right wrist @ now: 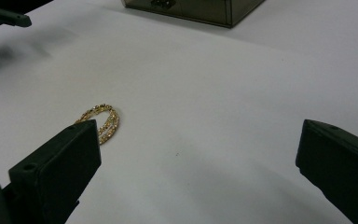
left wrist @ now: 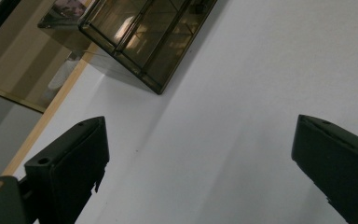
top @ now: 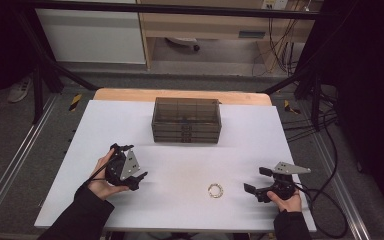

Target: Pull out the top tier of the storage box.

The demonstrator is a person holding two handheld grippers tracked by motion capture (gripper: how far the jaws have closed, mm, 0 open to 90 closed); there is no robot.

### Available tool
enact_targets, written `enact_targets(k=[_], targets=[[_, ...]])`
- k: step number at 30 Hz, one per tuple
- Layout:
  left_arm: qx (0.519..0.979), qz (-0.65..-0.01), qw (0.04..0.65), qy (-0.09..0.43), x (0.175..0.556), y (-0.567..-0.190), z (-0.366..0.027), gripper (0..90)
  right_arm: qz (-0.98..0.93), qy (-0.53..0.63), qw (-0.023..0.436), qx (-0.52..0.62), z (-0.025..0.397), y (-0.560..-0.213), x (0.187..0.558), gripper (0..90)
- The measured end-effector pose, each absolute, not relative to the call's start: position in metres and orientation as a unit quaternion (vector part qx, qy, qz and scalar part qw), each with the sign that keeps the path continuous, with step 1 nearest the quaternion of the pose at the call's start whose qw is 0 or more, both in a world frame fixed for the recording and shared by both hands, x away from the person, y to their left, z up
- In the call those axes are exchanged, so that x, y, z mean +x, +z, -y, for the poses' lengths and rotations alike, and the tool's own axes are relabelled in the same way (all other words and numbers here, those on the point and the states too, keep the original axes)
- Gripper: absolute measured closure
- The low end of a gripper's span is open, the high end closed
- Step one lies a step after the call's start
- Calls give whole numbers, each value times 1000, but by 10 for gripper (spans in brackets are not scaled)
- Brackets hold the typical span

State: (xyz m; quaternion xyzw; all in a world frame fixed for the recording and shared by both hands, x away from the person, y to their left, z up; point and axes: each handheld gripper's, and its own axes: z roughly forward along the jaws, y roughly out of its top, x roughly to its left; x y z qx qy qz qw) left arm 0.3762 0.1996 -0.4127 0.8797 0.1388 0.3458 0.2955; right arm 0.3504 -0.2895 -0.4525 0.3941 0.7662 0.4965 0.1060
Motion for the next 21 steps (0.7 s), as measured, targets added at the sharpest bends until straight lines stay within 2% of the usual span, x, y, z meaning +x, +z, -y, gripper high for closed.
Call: enact_targets(k=[21], targets=[[876, -82, 268, 393, 384, -412, -165, 47, -766, 496, 107, 394, 290, -453, 350, 5]])
